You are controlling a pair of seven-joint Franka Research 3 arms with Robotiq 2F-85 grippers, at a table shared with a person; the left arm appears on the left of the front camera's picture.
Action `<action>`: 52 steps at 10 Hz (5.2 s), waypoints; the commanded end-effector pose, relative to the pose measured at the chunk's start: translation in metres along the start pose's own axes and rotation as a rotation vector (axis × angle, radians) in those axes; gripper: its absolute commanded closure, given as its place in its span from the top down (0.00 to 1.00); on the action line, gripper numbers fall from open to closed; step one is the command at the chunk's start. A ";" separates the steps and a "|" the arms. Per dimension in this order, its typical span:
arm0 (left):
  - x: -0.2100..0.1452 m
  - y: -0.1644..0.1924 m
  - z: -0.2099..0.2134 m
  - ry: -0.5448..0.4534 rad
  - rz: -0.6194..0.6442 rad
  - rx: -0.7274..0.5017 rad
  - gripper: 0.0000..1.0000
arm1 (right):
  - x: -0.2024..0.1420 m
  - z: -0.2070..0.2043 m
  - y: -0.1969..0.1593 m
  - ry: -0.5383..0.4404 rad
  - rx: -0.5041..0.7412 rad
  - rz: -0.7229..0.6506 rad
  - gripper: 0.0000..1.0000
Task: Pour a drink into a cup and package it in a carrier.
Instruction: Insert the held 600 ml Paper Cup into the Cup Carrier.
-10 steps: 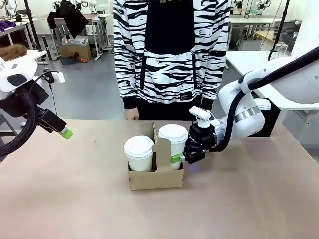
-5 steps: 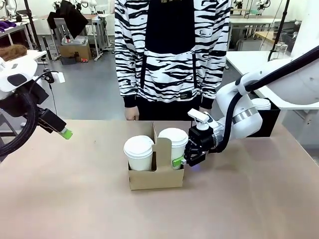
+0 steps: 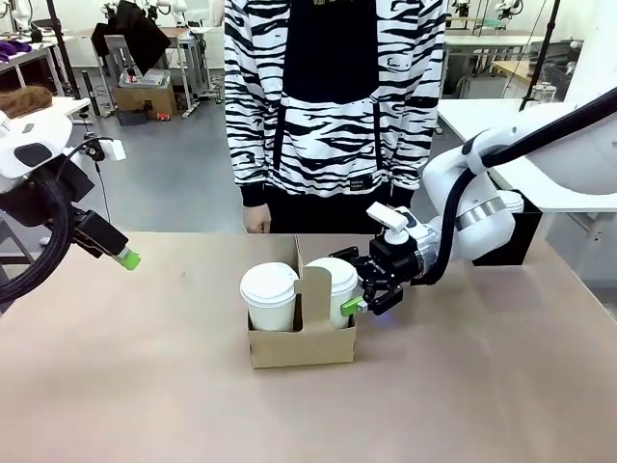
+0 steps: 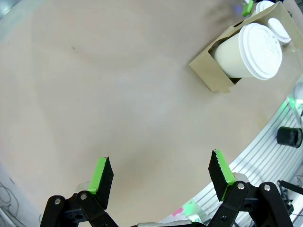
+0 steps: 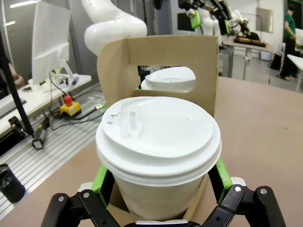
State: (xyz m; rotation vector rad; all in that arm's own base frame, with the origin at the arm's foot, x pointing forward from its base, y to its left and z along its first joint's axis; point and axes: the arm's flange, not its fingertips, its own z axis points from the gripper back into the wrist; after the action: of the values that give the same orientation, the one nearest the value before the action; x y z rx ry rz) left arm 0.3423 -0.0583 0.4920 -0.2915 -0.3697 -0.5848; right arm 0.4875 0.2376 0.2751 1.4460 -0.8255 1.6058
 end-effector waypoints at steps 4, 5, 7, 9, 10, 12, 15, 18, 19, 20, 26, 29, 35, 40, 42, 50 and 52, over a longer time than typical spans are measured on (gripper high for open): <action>-0.002 0.000 0.002 0.000 -0.007 -0.010 1.00 | 0.046 0.072 0.034 0.144 -0.177 -0.094 1.00; -0.002 0.000 0.002 0.000 -0.007 -0.010 1.00 | 0.062 0.097 0.047 0.207 -0.303 -0.221 1.00; -0.002 0.000 0.002 0.000 -0.007 -0.010 1.00 | 0.095 0.136 0.088 0.316 -0.517 -0.421 1.00; -0.002 0.000 0.002 0.000 -0.007 -0.010 1.00 | 0.123 0.173 0.142 0.380 -0.715 -0.599 1.00; -0.002 0.000 0.002 0.000 -0.007 -0.010 1.00 | 0.126 0.190 0.167 0.420 -0.790 -0.690 1.00; -0.002 0.000 0.002 0.000 -0.007 -0.010 1.00 | 0.126 0.219 0.211 0.447 -0.895 -0.771 1.00; -0.002 0.000 0.002 0.000 -0.007 -0.010 1.00 | 0.117 0.228 0.229 0.522 -1.017 -0.839 1.00; -0.002 0.000 0.002 0.000 -0.007 -0.010 1.00 | 0.117 0.233 0.227 0.463 -0.943 -0.769 1.00; -0.002 0.000 0.002 0.000 -0.007 -0.010 1.00 | 0.117 0.233 0.227 0.463 -0.943 -0.769 1.00; -0.002 0.000 0.002 0.000 -0.007 -0.010 1.00 | 0.117 0.233 0.227 0.463 -0.943 -0.769 1.00; -0.002 0.000 0.002 0.000 -0.007 -0.010 1.00 | 0.117 0.233 0.227 0.463 -0.943 -0.769 1.00; -0.002 0.000 0.002 0.000 -0.007 -0.010 1.00 | 0.117 0.233 0.227 0.463 -0.943 -0.769 1.00; -0.002 0.000 0.002 0.000 -0.007 -0.010 1.00 | 0.117 0.233 0.227 0.463 -0.943 -0.769 1.00; -0.002 0.000 0.002 0.000 -0.007 -0.010 1.00 | 0.117 0.233 0.227 0.463 -0.943 -0.769 1.00; -0.002 0.000 0.002 0.000 -0.007 -0.010 1.00 | 0.117 0.233 0.227 0.463 -0.943 -0.769 1.00; -0.002 0.000 0.002 0.000 -0.007 -0.010 1.00 | 0.117 0.233 0.227 0.463 -0.943 -0.769 1.00; -0.002 0.000 0.002 0.000 -0.007 -0.010 1.00 | 0.117 0.233 0.227 0.463 -0.943 -0.769 1.00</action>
State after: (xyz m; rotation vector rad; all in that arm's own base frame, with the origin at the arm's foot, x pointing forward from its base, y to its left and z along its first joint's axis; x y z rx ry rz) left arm 0.3413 -0.0588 0.4938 -0.2885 -0.3715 -0.5870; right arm 0.3900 -0.0535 0.4299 0.5407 -0.5119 0.7087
